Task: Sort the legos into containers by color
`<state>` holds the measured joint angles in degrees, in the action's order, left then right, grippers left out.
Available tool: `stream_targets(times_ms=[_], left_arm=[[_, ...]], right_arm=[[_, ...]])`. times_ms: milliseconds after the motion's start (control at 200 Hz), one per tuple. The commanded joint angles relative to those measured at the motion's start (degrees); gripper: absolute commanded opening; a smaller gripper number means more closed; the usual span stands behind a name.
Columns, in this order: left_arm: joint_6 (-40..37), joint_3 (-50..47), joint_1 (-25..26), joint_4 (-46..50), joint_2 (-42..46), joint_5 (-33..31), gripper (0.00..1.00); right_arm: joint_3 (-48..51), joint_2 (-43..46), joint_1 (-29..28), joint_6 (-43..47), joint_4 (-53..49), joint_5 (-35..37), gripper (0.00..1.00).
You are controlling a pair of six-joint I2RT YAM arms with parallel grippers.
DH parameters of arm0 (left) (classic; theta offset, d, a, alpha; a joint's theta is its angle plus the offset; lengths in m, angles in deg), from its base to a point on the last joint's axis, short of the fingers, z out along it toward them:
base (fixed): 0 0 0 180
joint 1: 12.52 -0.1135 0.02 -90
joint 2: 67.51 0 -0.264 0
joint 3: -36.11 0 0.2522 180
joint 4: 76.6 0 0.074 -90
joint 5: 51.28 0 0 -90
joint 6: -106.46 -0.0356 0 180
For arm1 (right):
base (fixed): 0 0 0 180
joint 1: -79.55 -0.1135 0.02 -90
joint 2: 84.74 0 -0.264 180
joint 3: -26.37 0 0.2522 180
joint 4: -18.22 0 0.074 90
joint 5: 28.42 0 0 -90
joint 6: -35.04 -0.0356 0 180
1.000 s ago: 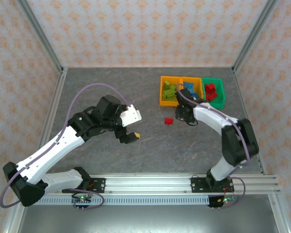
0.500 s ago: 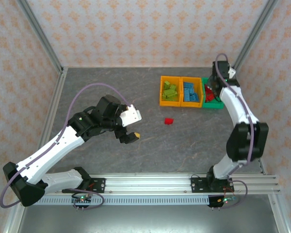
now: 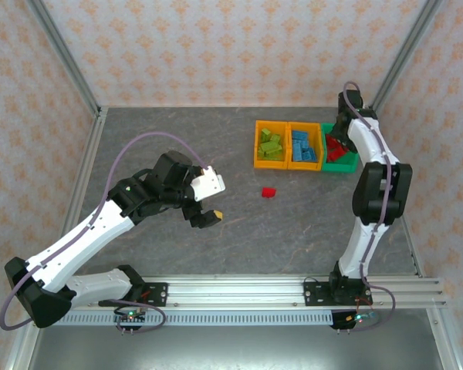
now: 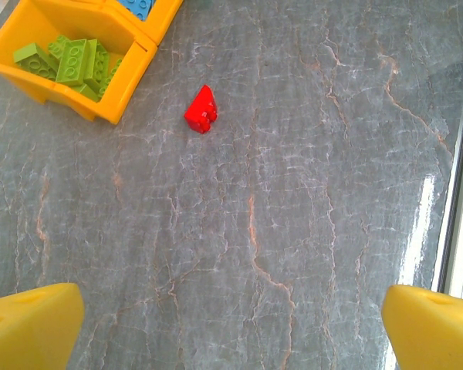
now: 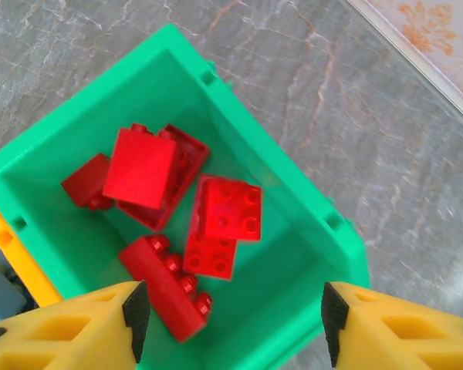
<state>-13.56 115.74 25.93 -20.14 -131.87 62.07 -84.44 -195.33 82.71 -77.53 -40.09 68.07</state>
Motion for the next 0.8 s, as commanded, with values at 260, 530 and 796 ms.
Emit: stream_targets(times_ms=[260,530,796], left_arm=[[-0.37,1.47,-1.16,0.89,-1.27,-1.82,1.00],[-0.04,1.74,-1.46,1.12,-2.09,-1.23,1.00],[-0.04,1.70,-1.46,1.16,-1.58,-1.51,1.00]], right_arm=[[27.28,30.57,-18.05,-0.30,8.83,-7.90,0.78],[30.52,23.18,-32.64,-2.37,8.97,-6.68,0.90],[28.20,9.99,-35.35,-7.27,11.61,-8.00,0.98]])
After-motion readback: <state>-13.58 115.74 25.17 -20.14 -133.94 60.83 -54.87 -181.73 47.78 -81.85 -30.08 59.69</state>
